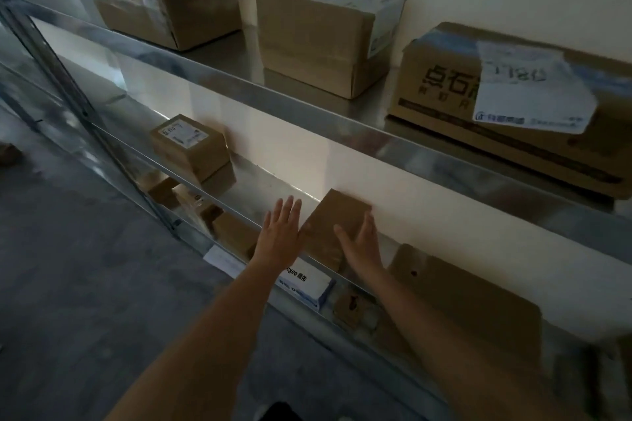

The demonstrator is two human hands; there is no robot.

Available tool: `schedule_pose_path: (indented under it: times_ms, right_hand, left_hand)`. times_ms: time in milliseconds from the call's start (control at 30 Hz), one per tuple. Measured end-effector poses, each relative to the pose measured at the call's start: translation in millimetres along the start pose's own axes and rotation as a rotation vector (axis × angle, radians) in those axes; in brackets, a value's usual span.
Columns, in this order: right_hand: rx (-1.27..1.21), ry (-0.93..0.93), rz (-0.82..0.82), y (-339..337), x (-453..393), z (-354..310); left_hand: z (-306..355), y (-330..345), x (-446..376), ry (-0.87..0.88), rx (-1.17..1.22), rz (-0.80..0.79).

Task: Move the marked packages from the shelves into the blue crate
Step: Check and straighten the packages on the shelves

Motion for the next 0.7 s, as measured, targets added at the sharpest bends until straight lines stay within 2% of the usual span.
schedule_pose_path:
  times_ms: [67, 233, 333, 433, 500, 567, 700]
  right_hand:
    - [-0.085, 0.072, 0.01, 10, -3, 0]
    - [-0.188, 0.205, 0.097, 25, -8, -2]
    - [-0.218, 0.261, 0.178, 26, -2, -5]
    - [-0.31, 0.345, 0.186, 20, 8, -14]
    - [-0.356, 0.405, 0.19, 12, 14, -20]
    - [-0.403, 0.448, 0.189, 6, 20, -26]
    - [-0.428, 0.446, 0.204, 8, 32, -37]
  left_hand:
    - [-5, 14, -11, -0.027, 0.089, -0.064]
    - [-2, 45, -29, -0.342, 0.703, -0.364]
    - [-2, 48, -31, -0.456, 0.871, -0.398]
    - [-22, 39, -31, -0.637, 1.054, -0.435]
    - [-41, 23, -32, -0.643, 1.153, -0.442]
    - [-55, 5, -34, -0.575, 1.185, -0.47]
    - [-60, -16, -44, -0.478, 1.204, -0.411]
Point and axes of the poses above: each hand's wrist, its own x-axis away from the middle knuckle, its own y-axis out of the palm, z = x × y, the point moved 5 cm from there along -x, towards the middle knuckle, and after that the axes turned 14 degrees about z, right-handed, at the moved point
